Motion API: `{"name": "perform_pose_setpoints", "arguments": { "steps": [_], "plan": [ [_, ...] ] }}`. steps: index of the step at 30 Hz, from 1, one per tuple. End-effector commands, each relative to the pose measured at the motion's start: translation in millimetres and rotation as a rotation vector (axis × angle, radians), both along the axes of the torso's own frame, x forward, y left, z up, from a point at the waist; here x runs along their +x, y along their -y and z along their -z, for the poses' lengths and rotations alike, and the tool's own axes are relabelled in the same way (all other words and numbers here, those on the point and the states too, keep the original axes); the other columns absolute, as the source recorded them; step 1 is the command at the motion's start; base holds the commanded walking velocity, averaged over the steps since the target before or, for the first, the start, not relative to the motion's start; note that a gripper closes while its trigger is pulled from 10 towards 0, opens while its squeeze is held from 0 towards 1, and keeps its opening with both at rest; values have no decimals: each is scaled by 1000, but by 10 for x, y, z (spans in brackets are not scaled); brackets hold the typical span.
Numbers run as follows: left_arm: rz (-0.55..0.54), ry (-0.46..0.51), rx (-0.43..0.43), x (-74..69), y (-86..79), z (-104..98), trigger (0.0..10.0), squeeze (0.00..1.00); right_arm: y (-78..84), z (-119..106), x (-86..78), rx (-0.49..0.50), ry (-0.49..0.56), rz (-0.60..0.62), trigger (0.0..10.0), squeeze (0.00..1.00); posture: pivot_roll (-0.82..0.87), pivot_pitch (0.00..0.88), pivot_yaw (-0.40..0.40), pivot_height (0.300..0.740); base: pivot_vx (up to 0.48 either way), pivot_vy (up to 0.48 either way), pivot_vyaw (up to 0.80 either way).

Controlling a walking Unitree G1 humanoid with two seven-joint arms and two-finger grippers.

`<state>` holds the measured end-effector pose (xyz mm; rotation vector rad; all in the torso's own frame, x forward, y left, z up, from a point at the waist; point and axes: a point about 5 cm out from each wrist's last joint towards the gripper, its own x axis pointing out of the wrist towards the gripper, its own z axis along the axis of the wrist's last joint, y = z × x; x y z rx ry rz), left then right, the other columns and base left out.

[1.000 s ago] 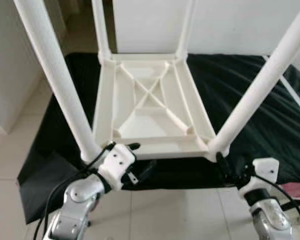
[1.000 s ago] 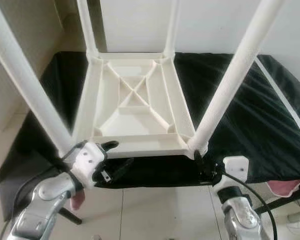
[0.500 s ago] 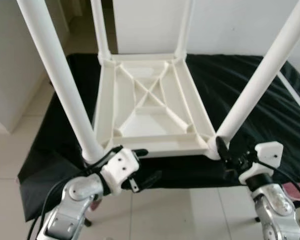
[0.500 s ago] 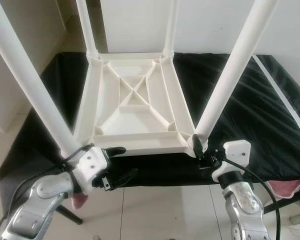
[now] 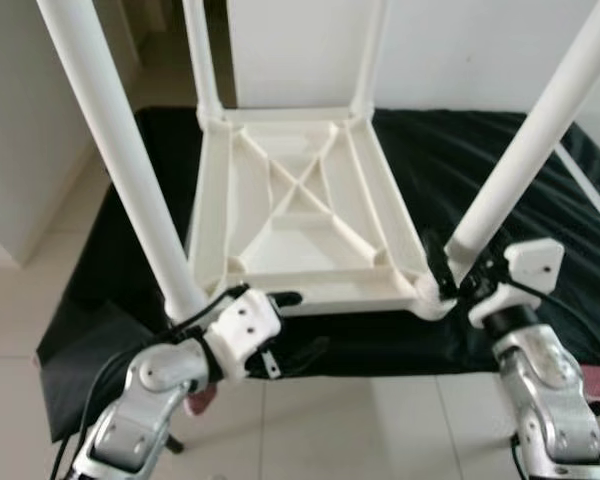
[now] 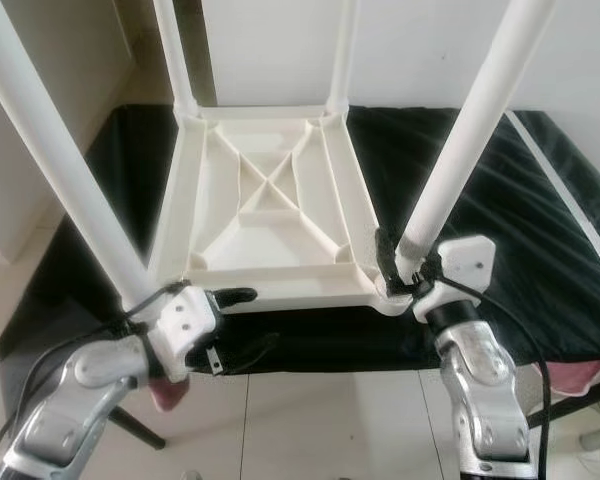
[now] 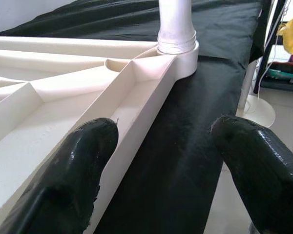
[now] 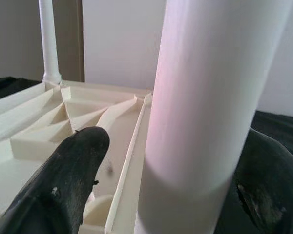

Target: Building children table

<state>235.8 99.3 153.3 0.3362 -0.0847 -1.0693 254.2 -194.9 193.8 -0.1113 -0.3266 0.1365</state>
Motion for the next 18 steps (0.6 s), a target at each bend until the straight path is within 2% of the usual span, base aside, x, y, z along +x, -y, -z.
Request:
{"name": "perform_pose_setpoints", "arguments": {
  "steps": [1, 5, 6, 7, 8, 9, 10, 11, 18],
  "plan": [
    [86, -18, 15, -65, 37, -4, 10000, 0, 18, 37, 17, -15, -27, 24, 10000, 0, -20, 46, -15, 740, 0, 0, 0],
    [90, -20, 14, -72, 43, -3, 10000, 0, 17, 43, 39, -20, -35, 33, 10000, 0, -19, 43, -14, 740, 0, 0, 0],
    [94, -21, 13, -74, 47, -5, 10000, 0, 4, 49, 61, -20, -38, 30, 8941, 0, -20, 44, -14, 740, 0, 0, 0],
    [96, -22, 12, -75, 50, -7, 10000, 0, -8, 56, 82, -19, -41, 25, 8588, 0, -20, 43, -13, 740, 0, 0, 0],
    [99, -20, 11, -74, 55, -13, 10000, 0, -15, 52, 119, -19, -39, 26, 5647, 0, -18, 39, -14, 740, 0, 0, 0],
    [99, -20, 11, -74, 55, -13, 10000, 0, -15, 52, 119, -19, -39, 26, 5647, 0, -18, 39, -14, 740, 0, 0, 0],
    [101, -21, 9, -70, 58, -19, 10000, 0, -13, 42, 153, -23, -37, 33, 2314, 0, -18, 39, -14, 740, 0, 0, 0],
    [103, -20, 8, -69, 61, -23, 10000, 0, -9, 30, 174, -28, -34, 41, 10000, 0, -18, 39, -15, 740, 0, 0, 0],
    [101, -19, -2, -67, 89, -39, 10000, 0, -28, 27, 268, 8, -49, 47, 10000, 0, -16, 40, -20, 740, 0, 0, 0]
  ]
}}
